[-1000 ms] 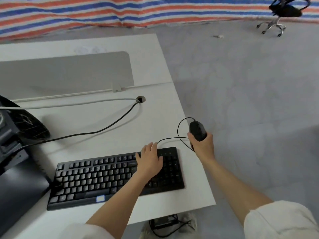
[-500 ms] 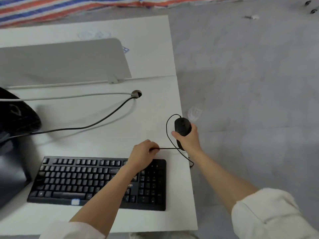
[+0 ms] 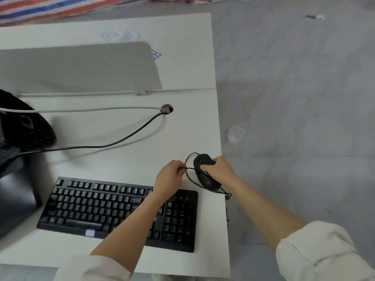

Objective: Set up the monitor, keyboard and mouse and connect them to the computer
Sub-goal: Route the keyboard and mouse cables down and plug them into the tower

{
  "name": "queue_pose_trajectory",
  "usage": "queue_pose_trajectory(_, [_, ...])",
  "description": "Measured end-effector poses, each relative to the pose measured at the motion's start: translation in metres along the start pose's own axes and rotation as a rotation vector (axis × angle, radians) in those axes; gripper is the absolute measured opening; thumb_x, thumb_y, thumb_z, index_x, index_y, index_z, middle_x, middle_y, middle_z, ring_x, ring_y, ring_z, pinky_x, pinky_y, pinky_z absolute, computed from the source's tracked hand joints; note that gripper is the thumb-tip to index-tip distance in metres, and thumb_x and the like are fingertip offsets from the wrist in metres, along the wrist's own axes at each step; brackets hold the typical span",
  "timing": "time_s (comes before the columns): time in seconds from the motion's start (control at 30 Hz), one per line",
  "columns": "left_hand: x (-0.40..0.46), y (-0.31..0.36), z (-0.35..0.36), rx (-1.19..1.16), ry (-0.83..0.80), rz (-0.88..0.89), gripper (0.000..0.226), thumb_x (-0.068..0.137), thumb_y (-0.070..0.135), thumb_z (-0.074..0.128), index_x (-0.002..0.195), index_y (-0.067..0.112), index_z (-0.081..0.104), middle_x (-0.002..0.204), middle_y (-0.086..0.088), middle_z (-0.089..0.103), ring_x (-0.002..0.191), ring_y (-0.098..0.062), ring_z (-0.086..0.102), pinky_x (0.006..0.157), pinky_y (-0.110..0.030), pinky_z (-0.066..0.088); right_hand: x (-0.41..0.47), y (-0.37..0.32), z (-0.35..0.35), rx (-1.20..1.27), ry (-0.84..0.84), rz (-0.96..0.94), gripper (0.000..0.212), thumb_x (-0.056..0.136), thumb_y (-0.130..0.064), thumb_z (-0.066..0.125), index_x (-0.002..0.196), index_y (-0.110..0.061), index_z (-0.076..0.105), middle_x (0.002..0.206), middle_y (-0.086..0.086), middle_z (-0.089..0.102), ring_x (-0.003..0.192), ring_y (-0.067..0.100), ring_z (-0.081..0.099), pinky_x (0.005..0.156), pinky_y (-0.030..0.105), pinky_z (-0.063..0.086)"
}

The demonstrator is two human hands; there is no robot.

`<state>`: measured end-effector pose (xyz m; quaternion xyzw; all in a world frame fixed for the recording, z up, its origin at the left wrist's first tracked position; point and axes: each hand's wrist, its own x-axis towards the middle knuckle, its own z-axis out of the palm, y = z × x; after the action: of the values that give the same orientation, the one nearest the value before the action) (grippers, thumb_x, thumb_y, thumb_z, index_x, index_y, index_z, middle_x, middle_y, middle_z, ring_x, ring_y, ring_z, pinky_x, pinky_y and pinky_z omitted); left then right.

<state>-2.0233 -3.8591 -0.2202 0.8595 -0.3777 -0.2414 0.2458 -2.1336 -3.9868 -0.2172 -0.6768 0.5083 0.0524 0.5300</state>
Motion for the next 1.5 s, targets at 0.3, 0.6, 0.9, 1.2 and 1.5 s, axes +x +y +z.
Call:
queue_pose_trajectory(0.3, [0.011,-0.003,0.019,-0.050,-0.009,-0.089,0.022,0.097,0.012,0.041,0.112,0.008,0.056,0.120,-0.004,0.054,0.107,-0.021,0.051,0.089,-0.034,0.044,-0.021,0.024,-0.008,-0.373,0.012,-0.059,0.030,0.094,-0.046,0.039,0.104,-0.022,0.055,0.101,0.000,0.063,0.104,0.023,0.057,0.090,0.034,0.042])
queue_pose_trajectory(0.6, [0.022,0.004,0.028,-0.019,-0.145,0.026,0.039,0.098,0.015,0.043,0.136,0.022,0.047,0.131,0.003,0.055,0.123,-0.022,0.038,0.099,-0.026,0.032,-0.030,0.046,-0.004,-0.257,0.073,-0.298,0.040,0.092,-0.032,0.054,0.131,-0.023,0.051,0.125,-0.001,0.059,0.116,0.019,0.053,0.095,0.030,0.041])
queue_pose_trajectory(0.9, [0.030,-0.001,0.019,-0.053,-0.006,-0.111,0.020,0.093,0.019,0.055,0.108,0.013,0.067,0.109,-0.002,0.068,0.103,-0.019,0.060,0.087,-0.027,0.045,-0.044,0.041,0.016,-0.517,0.059,-0.306,0.075,0.082,-0.050,0.059,0.144,-0.026,0.024,0.138,0.006,0.036,0.126,0.027,0.035,0.100,0.039,0.038])
queue_pose_trajectory(1.2, [-0.026,0.005,0.020,0.244,0.078,0.045,0.055,0.092,0.034,0.053,0.141,0.019,0.035,0.144,-0.005,0.038,0.132,-0.026,0.035,0.110,-0.047,0.019,-0.064,0.061,0.004,-0.358,0.348,-0.109,0.065,0.081,-0.041,0.057,0.136,-0.013,0.034,0.120,0.012,0.046,0.111,0.030,0.046,0.080,0.033,0.040])
queue_pose_trajectory(1.5, [-0.075,-0.009,0.035,0.519,-0.167,0.119,0.072,0.085,0.054,0.051,0.146,0.032,0.021,0.155,-0.002,0.012,0.145,-0.028,-0.001,0.111,-0.063,0.000,-0.097,0.078,0.022,0.210,0.560,0.143,0.060,0.081,-0.034,0.062,0.127,-0.003,0.039,0.117,0.010,0.042,0.089,0.026,0.052,0.069,0.030,0.045])
